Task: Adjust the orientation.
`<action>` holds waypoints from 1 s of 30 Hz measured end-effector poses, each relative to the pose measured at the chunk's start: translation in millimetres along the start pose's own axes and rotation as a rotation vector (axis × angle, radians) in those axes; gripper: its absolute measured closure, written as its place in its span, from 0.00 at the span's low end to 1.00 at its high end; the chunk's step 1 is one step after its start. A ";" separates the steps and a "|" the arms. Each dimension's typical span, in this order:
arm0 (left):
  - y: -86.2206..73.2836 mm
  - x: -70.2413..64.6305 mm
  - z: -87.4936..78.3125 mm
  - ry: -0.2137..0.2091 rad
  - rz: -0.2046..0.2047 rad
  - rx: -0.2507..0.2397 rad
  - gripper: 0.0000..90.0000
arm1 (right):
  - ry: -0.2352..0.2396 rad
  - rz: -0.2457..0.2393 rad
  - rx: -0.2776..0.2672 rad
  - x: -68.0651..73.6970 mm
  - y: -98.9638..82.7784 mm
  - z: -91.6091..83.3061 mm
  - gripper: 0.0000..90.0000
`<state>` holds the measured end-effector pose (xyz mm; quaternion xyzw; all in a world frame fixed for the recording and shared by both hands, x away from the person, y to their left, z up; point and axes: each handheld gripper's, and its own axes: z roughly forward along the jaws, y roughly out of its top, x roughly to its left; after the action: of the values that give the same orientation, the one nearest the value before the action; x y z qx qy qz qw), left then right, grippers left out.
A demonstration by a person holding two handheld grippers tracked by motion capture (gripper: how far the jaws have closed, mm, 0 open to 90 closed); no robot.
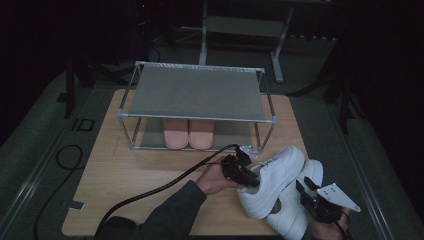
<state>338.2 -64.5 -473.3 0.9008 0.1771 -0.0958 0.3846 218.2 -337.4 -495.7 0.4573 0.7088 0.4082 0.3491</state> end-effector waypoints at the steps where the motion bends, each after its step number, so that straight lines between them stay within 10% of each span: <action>1: 0.0 0.0 0.0 0.000 0.000 0.000 0.72 | 0.000 0.000 0.000 0.0 0.0 0.0 0.71; 30: 1.2 -1.0 -4.0 -0.117 0.000 -0.036 0.64 | -0.001 -0.004 0.000 0.7 -0.3 0.4 0.71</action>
<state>337.9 -62.6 -469.4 0.8867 0.1563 -0.1451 0.4103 218.2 -336.7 -496.3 0.4563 0.7095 0.4072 0.3502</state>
